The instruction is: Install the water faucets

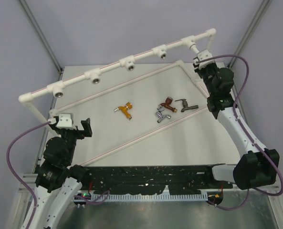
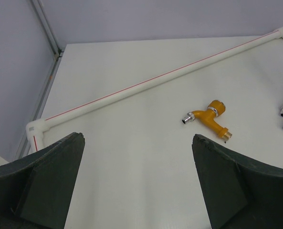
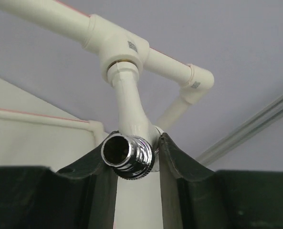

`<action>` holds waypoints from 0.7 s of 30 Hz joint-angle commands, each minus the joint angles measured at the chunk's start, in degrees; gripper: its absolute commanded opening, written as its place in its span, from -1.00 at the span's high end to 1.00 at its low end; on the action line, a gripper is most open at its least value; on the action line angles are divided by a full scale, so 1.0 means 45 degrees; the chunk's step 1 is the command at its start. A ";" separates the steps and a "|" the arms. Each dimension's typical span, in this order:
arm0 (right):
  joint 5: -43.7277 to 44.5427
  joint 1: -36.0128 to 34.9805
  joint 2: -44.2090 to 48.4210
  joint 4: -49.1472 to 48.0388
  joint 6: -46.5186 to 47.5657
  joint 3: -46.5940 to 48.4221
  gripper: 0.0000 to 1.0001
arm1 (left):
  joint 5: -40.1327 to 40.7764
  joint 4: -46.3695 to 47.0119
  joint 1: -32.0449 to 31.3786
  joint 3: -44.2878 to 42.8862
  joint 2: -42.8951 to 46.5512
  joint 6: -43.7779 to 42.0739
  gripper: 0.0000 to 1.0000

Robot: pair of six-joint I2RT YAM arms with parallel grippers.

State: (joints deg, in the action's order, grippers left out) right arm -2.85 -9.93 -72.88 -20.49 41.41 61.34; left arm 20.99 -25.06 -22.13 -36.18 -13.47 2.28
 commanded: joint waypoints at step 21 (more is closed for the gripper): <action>-0.3915 0.2559 0.1094 -0.3380 -1.9892 -0.0858 0.00 | -0.0075 0.0803 -0.0043 0.0072 0.0104 -0.0156 -0.99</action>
State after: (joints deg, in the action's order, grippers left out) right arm -19.92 1.10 -77.08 -37.76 -64.53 55.46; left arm 20.97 -25.04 -22.13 -36.05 -13.47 2.28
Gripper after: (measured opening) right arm 0.372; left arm 0.994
